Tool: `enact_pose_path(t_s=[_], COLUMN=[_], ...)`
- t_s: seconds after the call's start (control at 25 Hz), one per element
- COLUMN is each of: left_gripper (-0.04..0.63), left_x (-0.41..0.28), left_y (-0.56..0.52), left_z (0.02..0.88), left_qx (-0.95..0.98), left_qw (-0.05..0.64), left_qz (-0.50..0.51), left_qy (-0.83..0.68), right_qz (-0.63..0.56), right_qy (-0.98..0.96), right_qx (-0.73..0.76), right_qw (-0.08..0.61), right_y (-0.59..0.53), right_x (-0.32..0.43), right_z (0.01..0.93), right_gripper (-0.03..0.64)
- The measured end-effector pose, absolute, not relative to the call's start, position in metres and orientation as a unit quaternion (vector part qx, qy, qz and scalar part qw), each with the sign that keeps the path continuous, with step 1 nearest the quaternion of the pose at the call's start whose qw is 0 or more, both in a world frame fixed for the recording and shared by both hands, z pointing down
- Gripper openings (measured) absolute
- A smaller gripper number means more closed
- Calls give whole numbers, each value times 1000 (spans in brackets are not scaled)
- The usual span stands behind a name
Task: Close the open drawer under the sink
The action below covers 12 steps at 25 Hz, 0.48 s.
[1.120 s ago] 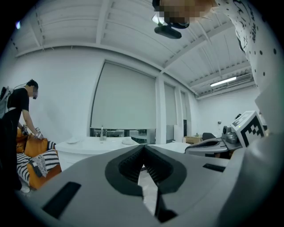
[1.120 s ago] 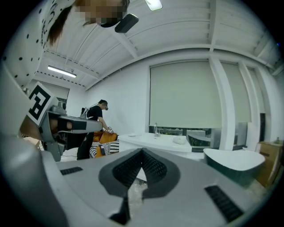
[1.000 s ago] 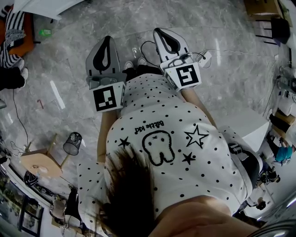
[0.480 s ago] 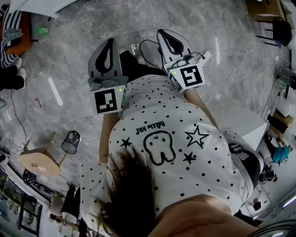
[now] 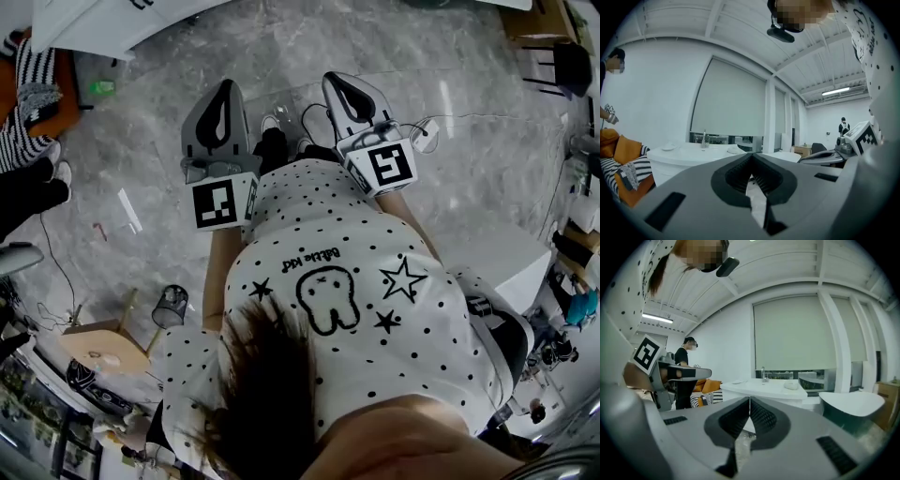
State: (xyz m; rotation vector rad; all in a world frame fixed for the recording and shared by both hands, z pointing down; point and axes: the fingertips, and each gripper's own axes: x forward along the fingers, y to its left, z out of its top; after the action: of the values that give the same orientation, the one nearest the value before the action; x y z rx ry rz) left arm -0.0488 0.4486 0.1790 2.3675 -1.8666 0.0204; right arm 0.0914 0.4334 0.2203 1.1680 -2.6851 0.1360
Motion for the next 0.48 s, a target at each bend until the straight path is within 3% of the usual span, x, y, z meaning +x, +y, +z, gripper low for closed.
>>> enact_pose_path(t_s=[0.48], left_gripper=[5], left_x=[-76], left_y=[422], left_z=[181], left_qx=[789], left_qw=[78], left_qz=[-9], left_qy=[-609], right_qz=[42], right_qy=[-901], right_qx=[418], right_qw=[112], right_y=[405], right_x=[67], right_z=[219], right_gripper=[15])
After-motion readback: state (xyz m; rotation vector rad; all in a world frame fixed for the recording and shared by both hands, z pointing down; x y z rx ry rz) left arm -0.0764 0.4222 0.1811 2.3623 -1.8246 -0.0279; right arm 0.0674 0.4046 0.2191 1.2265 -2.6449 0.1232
